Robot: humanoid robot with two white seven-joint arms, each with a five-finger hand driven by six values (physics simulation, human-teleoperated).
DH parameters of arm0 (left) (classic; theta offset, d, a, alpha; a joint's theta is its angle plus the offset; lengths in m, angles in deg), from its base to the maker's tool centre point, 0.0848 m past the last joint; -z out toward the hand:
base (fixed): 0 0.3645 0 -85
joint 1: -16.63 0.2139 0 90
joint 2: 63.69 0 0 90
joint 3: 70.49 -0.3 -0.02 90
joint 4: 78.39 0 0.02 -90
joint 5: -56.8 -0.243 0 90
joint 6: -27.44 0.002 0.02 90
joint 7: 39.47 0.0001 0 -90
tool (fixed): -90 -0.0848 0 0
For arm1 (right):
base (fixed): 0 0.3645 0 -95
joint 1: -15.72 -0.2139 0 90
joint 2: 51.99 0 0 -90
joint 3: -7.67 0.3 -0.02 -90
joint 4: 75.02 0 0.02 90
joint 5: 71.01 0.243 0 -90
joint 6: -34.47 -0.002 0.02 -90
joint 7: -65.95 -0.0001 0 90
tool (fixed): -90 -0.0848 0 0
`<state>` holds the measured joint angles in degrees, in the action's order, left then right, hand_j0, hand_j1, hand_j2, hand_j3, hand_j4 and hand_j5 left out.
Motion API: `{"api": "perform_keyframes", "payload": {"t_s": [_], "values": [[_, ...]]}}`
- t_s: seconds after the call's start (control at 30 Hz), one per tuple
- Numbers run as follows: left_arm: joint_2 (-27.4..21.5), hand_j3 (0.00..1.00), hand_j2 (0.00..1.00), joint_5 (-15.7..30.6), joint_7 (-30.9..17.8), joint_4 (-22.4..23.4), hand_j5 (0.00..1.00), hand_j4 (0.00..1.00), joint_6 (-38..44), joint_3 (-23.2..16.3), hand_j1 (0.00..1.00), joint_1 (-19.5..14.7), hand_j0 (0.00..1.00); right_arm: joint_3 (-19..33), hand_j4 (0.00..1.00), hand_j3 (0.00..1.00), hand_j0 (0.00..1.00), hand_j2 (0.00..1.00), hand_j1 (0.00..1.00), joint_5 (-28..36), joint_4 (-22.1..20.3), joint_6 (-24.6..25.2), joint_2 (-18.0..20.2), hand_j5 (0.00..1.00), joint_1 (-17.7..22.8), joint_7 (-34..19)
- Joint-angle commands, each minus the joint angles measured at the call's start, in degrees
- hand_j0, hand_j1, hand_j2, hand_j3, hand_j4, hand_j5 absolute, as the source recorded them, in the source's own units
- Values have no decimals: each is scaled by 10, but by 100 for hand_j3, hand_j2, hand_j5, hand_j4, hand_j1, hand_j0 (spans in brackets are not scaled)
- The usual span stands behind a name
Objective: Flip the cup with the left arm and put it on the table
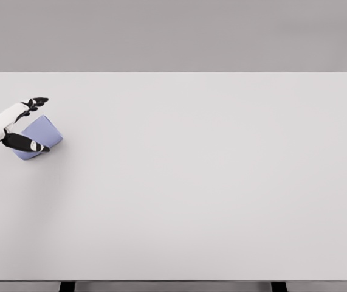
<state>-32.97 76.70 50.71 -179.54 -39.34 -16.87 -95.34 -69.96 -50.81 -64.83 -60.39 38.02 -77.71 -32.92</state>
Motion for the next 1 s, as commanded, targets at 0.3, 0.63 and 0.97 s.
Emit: {"api": "perform_keyframes", "payload": {"t_s": [0.3,0.63,0.97], "values": [[9,100,100,-25,-12,1,100,100,9,3,100,-10,100,-1,100,100,100,100,100,0,0,0,0,100,0,0],[18,100,100,-21,-12,14,100,100,13,0,100,-12,100,0,100,100,100,100,100,0,0,0,0,100,0,0],[33,100,100,-21,-12,28,100,100,24,0,100,-12,100,0,100,100,100,100,100,0,0,0,0,100,0,0]]}}
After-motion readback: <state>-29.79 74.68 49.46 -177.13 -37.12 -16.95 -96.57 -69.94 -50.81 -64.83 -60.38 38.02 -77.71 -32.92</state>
